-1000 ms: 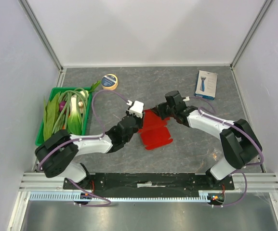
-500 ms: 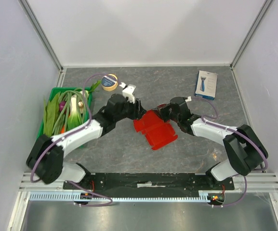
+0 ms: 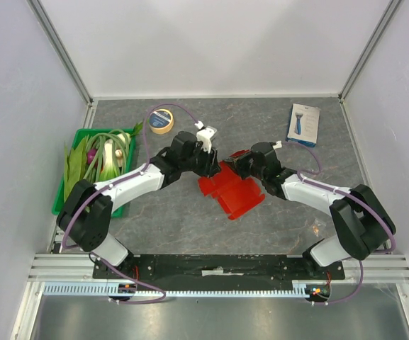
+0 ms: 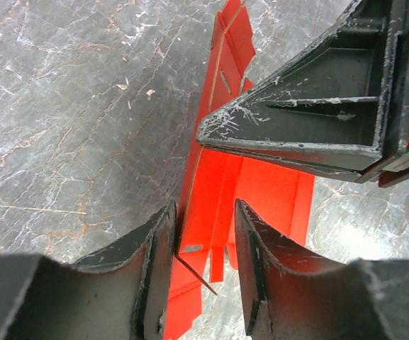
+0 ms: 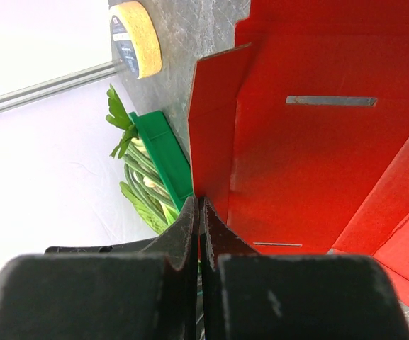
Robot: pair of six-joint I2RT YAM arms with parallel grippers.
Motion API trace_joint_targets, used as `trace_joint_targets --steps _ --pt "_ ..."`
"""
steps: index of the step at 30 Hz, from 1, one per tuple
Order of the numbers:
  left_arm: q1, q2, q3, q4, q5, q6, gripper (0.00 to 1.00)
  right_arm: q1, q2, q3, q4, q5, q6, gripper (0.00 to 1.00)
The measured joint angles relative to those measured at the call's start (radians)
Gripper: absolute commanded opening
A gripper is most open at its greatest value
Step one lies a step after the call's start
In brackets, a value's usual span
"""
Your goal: Fold the paper box
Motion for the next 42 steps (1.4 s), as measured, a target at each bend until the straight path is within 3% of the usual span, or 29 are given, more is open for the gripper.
trace_joint_targets --steps 6,7,8,10,17,24,30,35,42 --pt "-0.008 0.029 0.010 -0.014 -0.045 0.049 0.20 0.000 0.000 0.000 -0.001 0.000 0.003 0.00" --pt "-0.015 0.029 0.010 -0.016 -0.064 0.058 0.17 0.000 0.000 0.000 -0.004 0.000 0.003 0.04" --pt "-0.027 0.029 0.010 -0.016 -0.094 0.072 0.16 0.000 0.000 0.001 -0.011 0.000 0.003 0.25" --pt "-0.062 0.028 0.008 -0.007 -0.154 0.105 0.13 0.000 0.000 0.015 -0.047 0.000 0.002 0.42" --pt "-0.172 -0.013 -0.054 0.071 -0.351 0.233 0.11 0.000 0.032 0.205 -0.305 -0.016 -0.074 0.60" --pt "-0.211 -0.059 -0.094 0.116 -0.436 0.320 0.11 0.000 0.090 0.384 -0.514 -0.015 -0.169 0.57" --pt "-0.234 -0.059 -0.103 0.128 -0.467 0.365 0.11 0.000 0.139 0.441 -0.622 -0.014 -0.220 0.43" --pt "-0.248 -0.060 -0.107 0.136 -0.483 0.388 0.11 0.000 0.145 0.448 -0.670 -0.013 -0.230 0.25" --pt "-0.257 -0.060 -0.115 0.143 -0.499 0.398 0.12 0.000 0.145 0.448 -0.686 -0.013 -0.224 0.14"
